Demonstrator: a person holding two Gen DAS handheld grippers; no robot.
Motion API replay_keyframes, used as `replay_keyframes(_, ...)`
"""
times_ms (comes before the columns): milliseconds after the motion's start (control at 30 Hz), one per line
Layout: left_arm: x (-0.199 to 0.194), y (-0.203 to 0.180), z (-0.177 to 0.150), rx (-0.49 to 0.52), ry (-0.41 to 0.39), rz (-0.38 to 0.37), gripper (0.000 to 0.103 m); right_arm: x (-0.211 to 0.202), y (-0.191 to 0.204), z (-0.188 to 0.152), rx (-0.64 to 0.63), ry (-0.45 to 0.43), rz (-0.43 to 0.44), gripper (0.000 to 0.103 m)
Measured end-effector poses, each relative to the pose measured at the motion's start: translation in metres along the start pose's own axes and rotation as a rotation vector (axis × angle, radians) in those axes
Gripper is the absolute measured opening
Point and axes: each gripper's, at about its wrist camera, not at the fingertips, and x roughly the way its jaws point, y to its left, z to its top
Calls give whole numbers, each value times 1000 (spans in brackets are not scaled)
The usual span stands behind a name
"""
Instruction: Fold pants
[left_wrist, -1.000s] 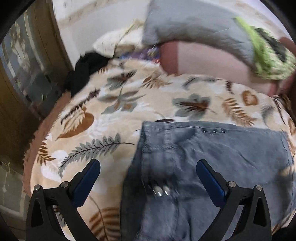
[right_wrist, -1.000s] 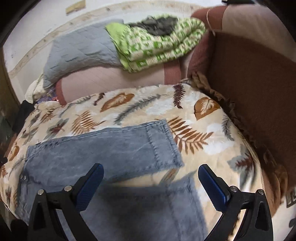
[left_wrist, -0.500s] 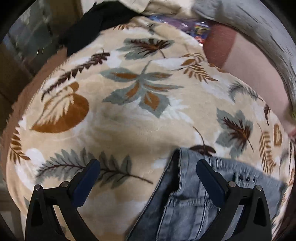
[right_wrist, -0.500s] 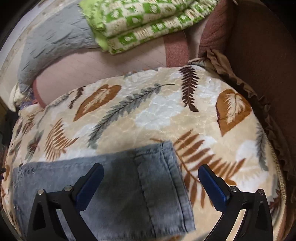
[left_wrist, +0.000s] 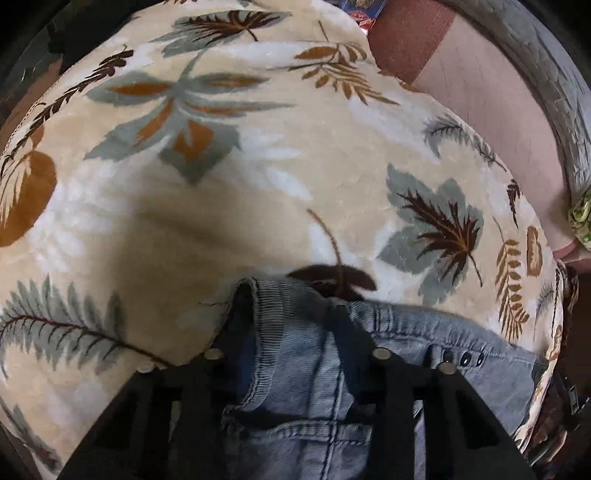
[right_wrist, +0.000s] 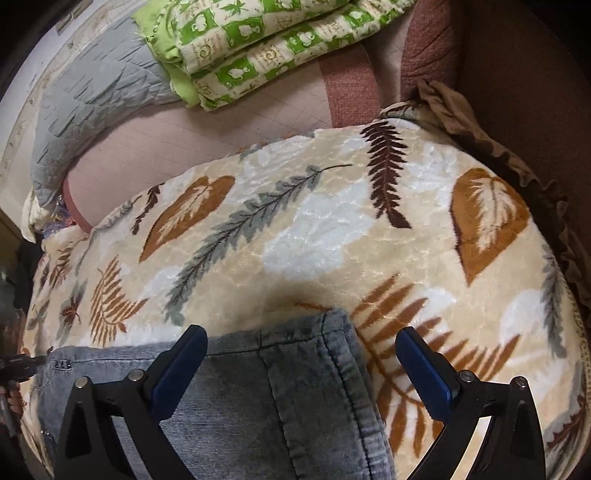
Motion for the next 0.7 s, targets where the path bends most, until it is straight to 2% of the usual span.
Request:
replay_keyframes(33,0,-3,1,4,0,-30,18,3,-1,3,6,12,11,95)
replay_keyframes(67,0,-6,1,9,4,-46,14,6,-3,5,19,23,29,91)
replay_keyframes(133,-2,-15,-1,45,-6,-25,11,13,-5,8,40,39,55,91)
replay_keyframes(267,-4,-20,-4,75,-30,-24,5,31,-4,9,28,58,-1,90)
replay_keyframes(333,-7,-19,-6,77,-37,-26,4,43,-5,8,25,88,-10,80)
replay_keyframes(400,-12,-19,-7,77,-48,-35,3,54,-6,5,30,125,-36,52)
replay_keyframes(433,-16,-18,-8,78,-57,-41,3,52,-3,4,12,107,-64,46)
replay_keyframes(467,-19,-19,-9,82,-71,-50,3,48,-1,3,-1,99,-58,25)
replay_keyframes(567,-37,-23,-15,104,-117,-70,2,16,2,-1,-5,43,-16,21)
replay_keyframes(700,-76,-23,-29,117,-194,-125,2,-39,5,-8,-9,-42,11,20)
